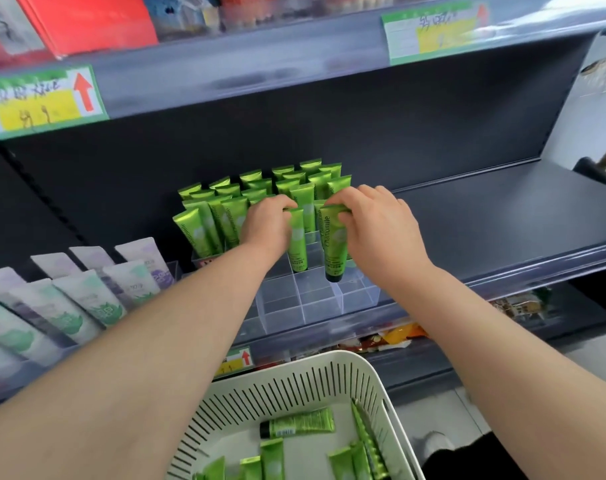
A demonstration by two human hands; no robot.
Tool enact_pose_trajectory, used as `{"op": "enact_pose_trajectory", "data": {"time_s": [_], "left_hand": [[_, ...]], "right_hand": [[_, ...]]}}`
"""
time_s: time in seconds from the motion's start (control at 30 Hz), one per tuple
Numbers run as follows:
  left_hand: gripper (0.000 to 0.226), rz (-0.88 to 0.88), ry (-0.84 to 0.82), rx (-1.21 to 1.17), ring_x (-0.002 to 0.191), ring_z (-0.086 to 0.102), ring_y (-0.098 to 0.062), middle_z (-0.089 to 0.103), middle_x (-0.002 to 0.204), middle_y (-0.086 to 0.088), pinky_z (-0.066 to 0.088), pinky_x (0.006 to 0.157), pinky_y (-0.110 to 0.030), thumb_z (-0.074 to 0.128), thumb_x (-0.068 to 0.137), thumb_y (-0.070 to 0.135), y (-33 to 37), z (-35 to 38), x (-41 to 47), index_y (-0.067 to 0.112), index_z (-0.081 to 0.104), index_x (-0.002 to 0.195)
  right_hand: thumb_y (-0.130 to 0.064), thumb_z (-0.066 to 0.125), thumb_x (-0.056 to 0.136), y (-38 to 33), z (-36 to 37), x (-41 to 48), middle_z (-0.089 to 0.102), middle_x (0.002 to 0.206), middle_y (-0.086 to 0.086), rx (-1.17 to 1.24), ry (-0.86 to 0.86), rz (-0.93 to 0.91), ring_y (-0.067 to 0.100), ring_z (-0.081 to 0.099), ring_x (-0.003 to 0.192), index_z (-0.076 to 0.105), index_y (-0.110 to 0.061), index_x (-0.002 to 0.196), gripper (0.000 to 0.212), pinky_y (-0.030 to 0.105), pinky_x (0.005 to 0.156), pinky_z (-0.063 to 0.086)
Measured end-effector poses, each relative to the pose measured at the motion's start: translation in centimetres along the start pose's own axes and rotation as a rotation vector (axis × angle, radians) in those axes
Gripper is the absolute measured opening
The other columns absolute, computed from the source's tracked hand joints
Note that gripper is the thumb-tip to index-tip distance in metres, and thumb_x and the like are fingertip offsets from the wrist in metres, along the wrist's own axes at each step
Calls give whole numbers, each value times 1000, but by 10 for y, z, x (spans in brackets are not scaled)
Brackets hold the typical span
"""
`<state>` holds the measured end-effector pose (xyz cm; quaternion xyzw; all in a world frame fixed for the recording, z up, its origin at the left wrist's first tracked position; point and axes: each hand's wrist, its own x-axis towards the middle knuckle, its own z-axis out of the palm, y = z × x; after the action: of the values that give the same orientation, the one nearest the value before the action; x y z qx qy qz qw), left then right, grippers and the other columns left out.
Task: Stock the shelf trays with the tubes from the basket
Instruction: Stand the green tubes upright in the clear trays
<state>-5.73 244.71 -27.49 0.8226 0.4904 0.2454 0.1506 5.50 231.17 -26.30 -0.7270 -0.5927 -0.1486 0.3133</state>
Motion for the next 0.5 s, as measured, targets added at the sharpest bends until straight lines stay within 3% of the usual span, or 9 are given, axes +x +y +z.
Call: {"op": "enact_pose_trajectory", "data": {"time_s": [0.2,0.37,0.5], "left_hand": [[32,46,59,-15,117,56,-23,60,128,-5,46,97,-36,55,96,9,-3,-13,-13,16,59,127],[31,127,59,57,112,55,-22,55,127,-1,46,88,-31,59,93,10,-18,-24,-34,18,59,124],[31,183,23,90,113,54,-23,55,129,0,47,89,-34,55,95,10,-29,-30,-48,19,58,125]], "right_hand": [[-9,52,91,-12,8,13,64,103,-1,14,32,-7,25,53,97,62,-21,115,29,37,75,39],[-8,51,90,-22,21,25,62,108,-1,-20,-13,-17,23,51,102,58,-21,119,33,31,69,34],[-6,53,88,-23,32,30,56,112,0,-30,-115,48,23,51,105,56,-22,122,38,32,66,40]]}}
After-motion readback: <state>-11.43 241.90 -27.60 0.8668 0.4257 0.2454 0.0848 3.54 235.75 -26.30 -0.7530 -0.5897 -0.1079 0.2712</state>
